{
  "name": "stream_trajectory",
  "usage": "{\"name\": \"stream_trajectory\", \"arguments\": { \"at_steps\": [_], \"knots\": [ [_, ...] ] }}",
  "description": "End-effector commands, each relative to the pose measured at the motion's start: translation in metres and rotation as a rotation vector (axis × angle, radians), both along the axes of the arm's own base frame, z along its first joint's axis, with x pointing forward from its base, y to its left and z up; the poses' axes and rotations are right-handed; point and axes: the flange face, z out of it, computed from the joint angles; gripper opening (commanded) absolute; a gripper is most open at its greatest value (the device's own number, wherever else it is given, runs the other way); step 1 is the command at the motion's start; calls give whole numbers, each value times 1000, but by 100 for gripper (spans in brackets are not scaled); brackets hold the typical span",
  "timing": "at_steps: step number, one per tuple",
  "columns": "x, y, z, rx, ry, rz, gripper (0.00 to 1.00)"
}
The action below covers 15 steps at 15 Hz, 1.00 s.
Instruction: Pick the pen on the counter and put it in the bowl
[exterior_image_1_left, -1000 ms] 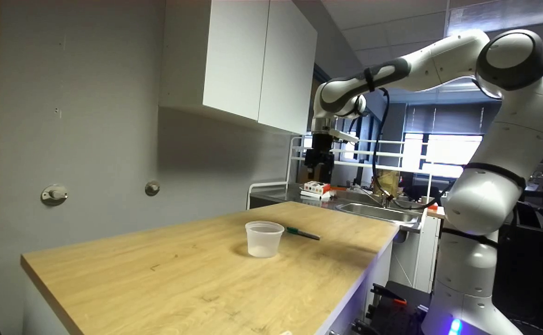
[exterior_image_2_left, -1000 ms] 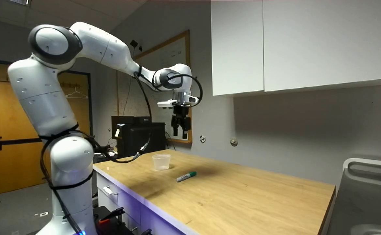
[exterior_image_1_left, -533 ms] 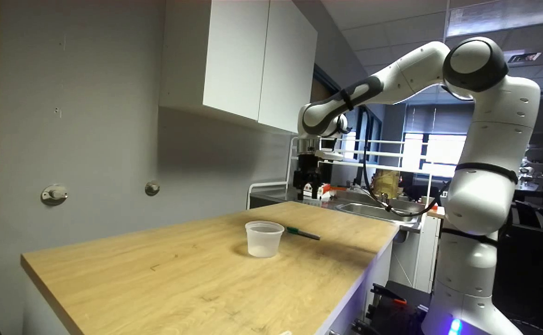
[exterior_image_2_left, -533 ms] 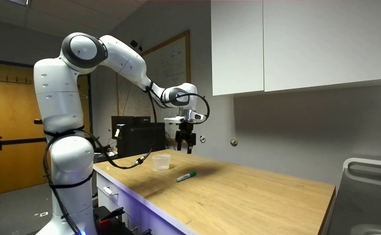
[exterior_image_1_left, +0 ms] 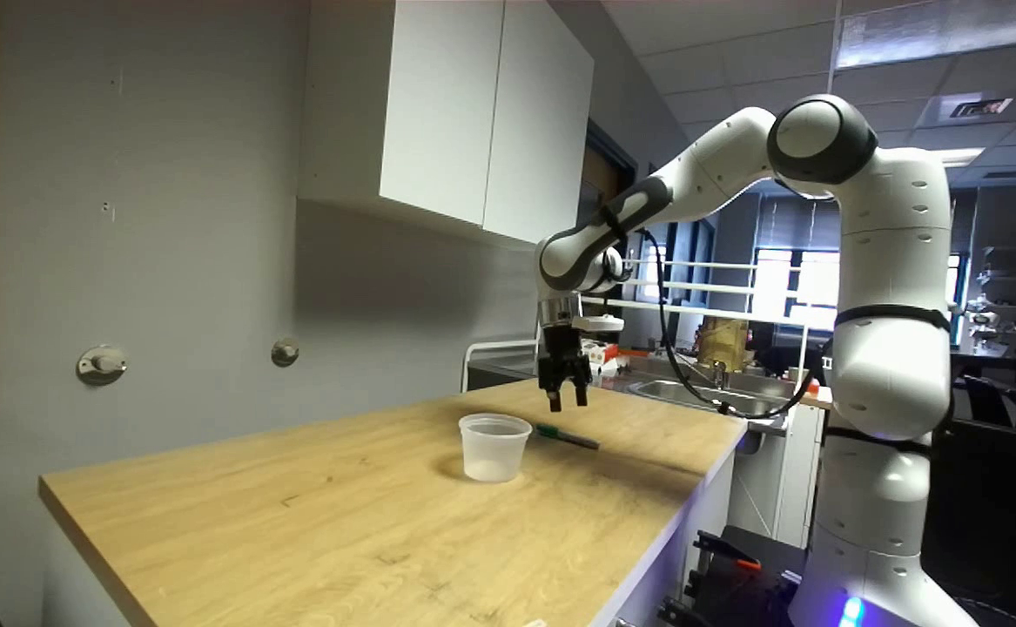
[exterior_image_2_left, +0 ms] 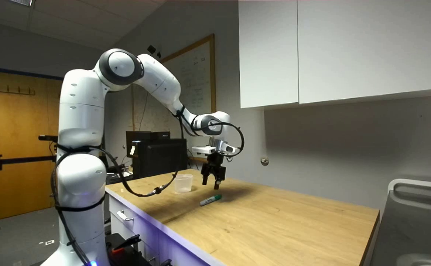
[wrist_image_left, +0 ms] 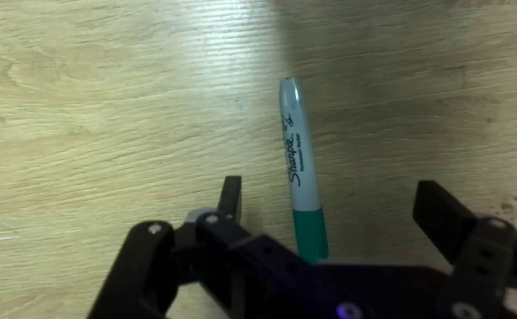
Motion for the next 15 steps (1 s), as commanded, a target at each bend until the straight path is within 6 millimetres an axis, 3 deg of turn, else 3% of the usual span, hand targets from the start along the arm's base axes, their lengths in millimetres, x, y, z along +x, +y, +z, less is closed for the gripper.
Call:
{"name": "stream_trajectory", "arguments": {
  "at_steps": [1,15],
  "knots": [
    [17,-8,-10,-2,46,22,100],
    [31,-14,-50,24,166,66,100]
  ]
}}
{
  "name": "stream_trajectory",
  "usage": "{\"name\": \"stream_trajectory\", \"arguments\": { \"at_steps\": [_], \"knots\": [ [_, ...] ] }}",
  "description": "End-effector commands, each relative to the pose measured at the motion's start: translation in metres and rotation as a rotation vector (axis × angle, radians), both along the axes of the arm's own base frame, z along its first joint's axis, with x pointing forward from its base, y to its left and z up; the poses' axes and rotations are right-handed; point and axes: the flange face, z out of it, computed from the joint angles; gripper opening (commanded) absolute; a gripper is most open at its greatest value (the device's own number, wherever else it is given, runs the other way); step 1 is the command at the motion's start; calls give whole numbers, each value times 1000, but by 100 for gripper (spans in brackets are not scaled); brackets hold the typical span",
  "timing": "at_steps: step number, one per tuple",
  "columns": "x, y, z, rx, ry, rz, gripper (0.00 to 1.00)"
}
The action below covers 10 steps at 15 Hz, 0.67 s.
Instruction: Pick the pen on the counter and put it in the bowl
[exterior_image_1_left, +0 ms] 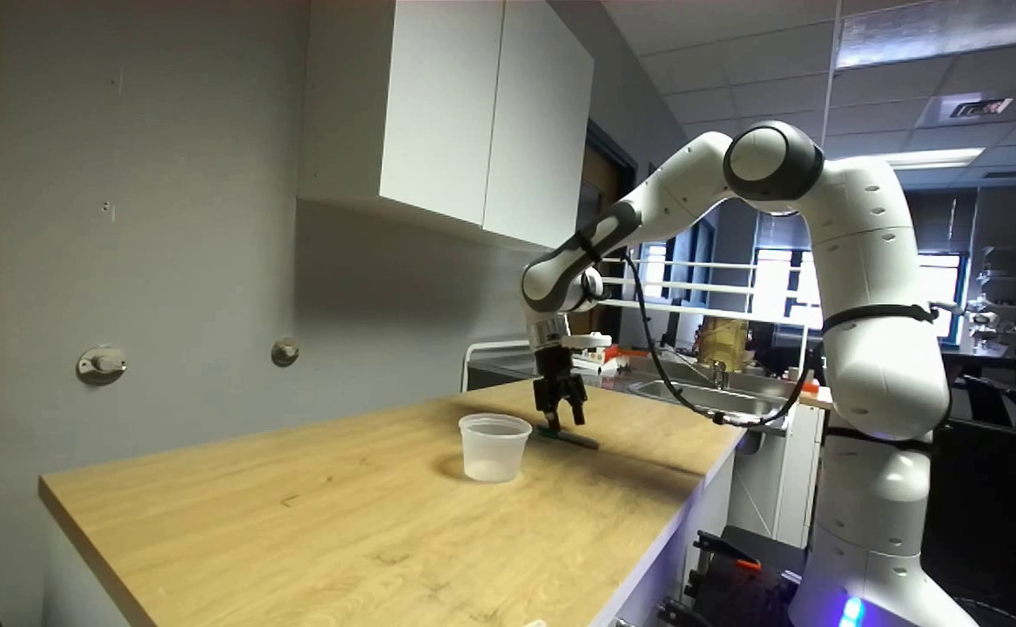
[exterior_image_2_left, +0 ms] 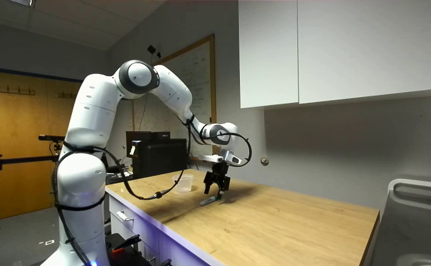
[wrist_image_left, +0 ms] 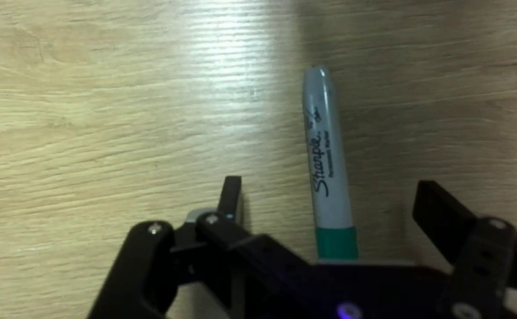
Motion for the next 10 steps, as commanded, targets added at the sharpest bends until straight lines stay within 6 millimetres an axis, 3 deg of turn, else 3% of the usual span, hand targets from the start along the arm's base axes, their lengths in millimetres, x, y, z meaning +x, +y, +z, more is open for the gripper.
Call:
{"name": "stream_trajectory", "arguments": {
  "at_steps": [1,2,3,10],
  "knots": [
    [10,-2,-4,3,43,38,100],
    [10,-2,-6,-3,49,36,75],
    [11,-2,-7,-4,56,38,75],
    [15,-3,-6,-10,81,42,20]
  ]
}}
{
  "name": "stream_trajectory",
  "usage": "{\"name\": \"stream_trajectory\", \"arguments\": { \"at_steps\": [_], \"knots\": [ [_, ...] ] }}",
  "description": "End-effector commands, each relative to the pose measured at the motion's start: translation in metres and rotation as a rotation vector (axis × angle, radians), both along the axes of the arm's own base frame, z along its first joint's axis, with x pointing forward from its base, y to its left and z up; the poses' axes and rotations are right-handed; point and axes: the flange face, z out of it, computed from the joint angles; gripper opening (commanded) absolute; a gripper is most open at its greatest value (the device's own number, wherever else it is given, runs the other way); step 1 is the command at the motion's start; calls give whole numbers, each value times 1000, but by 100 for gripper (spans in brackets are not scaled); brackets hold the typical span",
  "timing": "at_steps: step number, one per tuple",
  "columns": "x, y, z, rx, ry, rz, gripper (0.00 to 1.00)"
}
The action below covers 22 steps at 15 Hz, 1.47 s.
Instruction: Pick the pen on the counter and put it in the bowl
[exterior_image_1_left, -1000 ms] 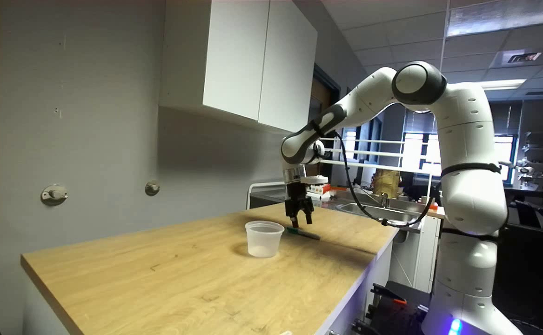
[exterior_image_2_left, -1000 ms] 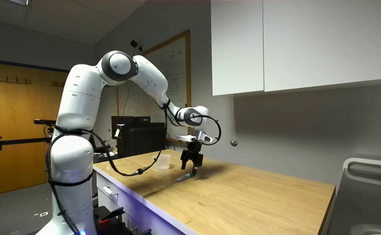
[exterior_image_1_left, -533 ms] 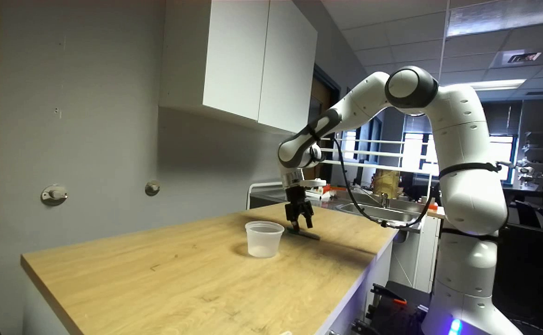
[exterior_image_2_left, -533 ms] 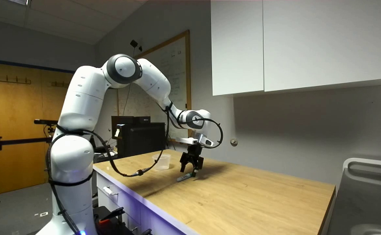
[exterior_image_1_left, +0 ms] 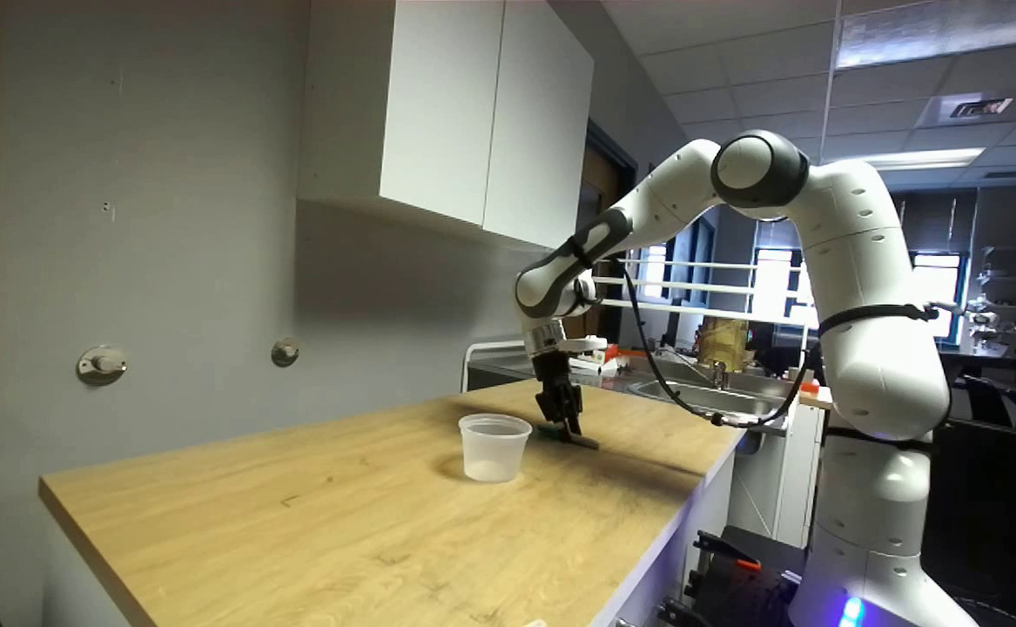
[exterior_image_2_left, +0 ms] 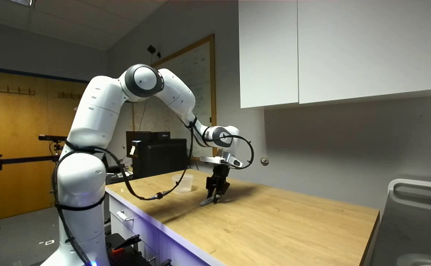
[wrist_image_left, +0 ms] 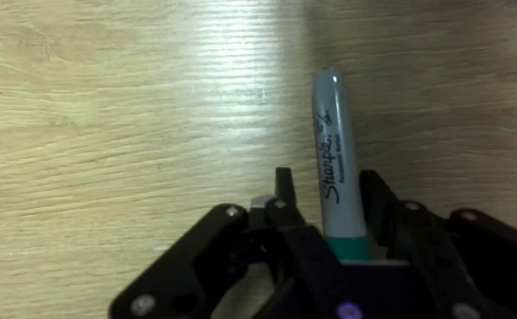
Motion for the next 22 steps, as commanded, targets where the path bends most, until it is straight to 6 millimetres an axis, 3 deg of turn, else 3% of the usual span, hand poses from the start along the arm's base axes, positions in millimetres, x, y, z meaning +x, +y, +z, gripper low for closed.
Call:
{"name": "stream_trajectory", "arguments": {
  "at_steps": [1,2,3,7,13,16,18,22],
  "knots": [
    [8,-1,9,-8,20,18,13],
    [8,1,12,-9,18,14,5],
    [8,3,18,-17,20,1,3],
    [11,24,58,-79,-28,-57,7],
    [14,84,135,-148,-241,-174,7],
    [16,118,163,-158,-331,-227,7],
    [18,139,174,-159,-385,-241,7],
    [25,175,175,-149,-454,-279,6]
  ]
}}
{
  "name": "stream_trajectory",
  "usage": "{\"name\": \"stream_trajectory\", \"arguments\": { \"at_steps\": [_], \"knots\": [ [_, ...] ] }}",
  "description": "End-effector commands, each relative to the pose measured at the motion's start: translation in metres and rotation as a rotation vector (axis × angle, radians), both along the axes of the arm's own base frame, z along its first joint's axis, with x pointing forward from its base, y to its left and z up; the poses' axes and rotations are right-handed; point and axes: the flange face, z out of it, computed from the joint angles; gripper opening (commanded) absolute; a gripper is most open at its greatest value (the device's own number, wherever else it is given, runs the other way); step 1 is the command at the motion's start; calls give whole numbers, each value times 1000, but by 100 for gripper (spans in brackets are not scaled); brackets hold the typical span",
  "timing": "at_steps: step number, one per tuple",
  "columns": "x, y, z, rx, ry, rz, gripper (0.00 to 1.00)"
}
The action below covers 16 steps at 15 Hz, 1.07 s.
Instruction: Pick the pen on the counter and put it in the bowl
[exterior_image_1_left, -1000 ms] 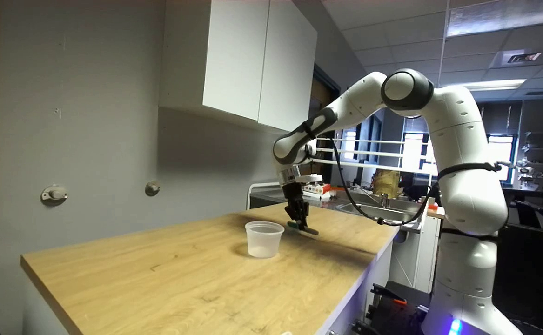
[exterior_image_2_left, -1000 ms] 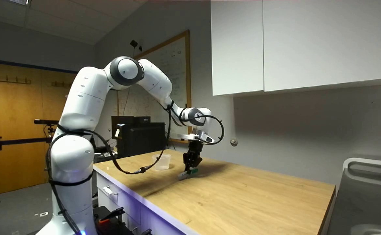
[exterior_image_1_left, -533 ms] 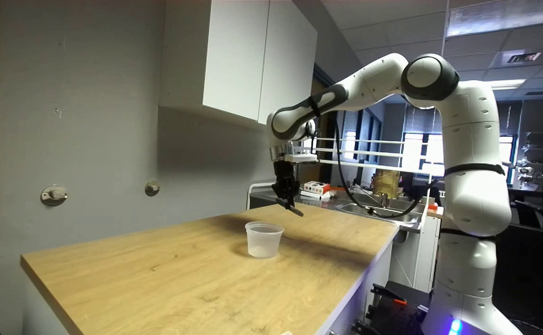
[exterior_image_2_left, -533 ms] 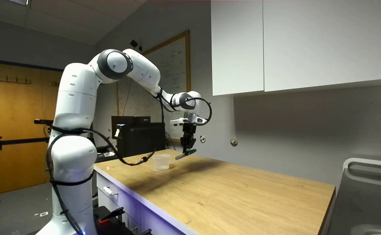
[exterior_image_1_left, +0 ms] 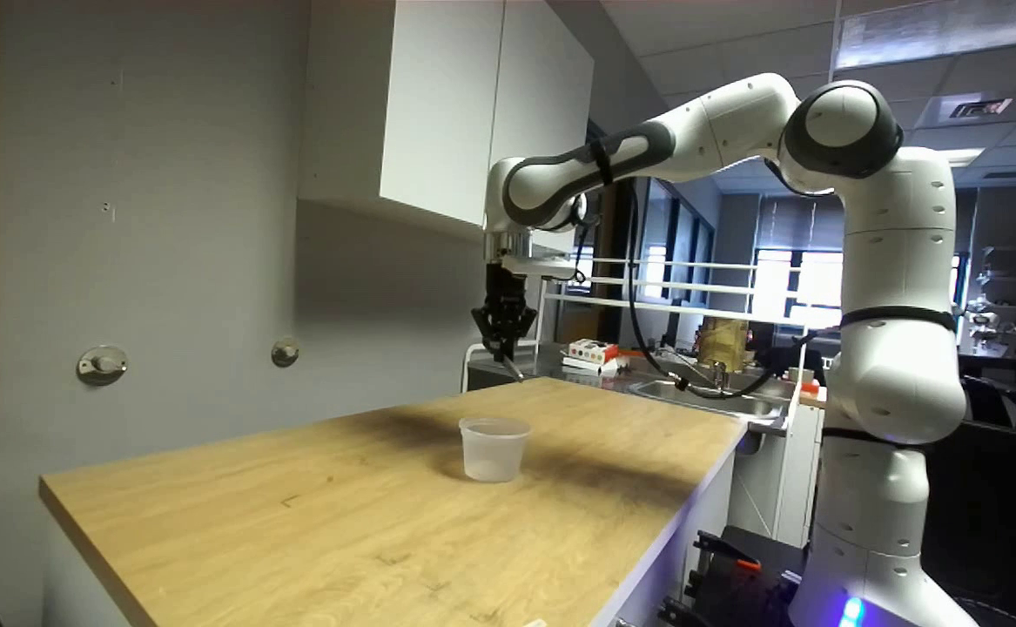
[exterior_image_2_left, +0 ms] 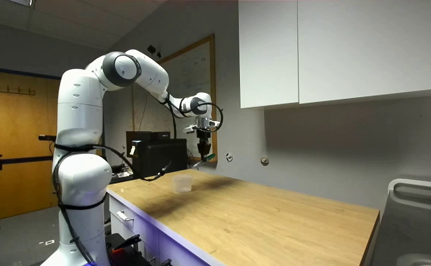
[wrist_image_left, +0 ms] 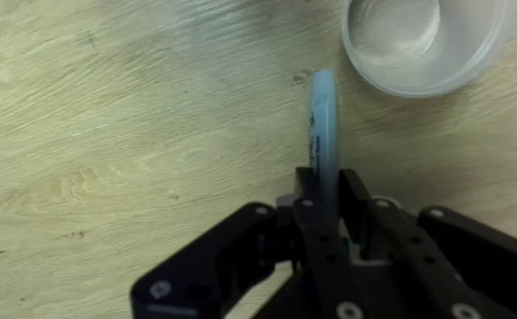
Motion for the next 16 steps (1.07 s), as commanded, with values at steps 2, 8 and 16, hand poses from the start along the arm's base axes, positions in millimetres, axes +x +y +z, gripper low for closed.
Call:
{"name": "stream_trajectory", "arguments": {
  "at_steps": [2,8,16],
  "knots": [
    [5,33,0,-14,-69,-54,6],
    [-2,67,-16,-59,-94,-62,5],
    [-20,84,-39,-113,-42,-48,5]
  ]
}}
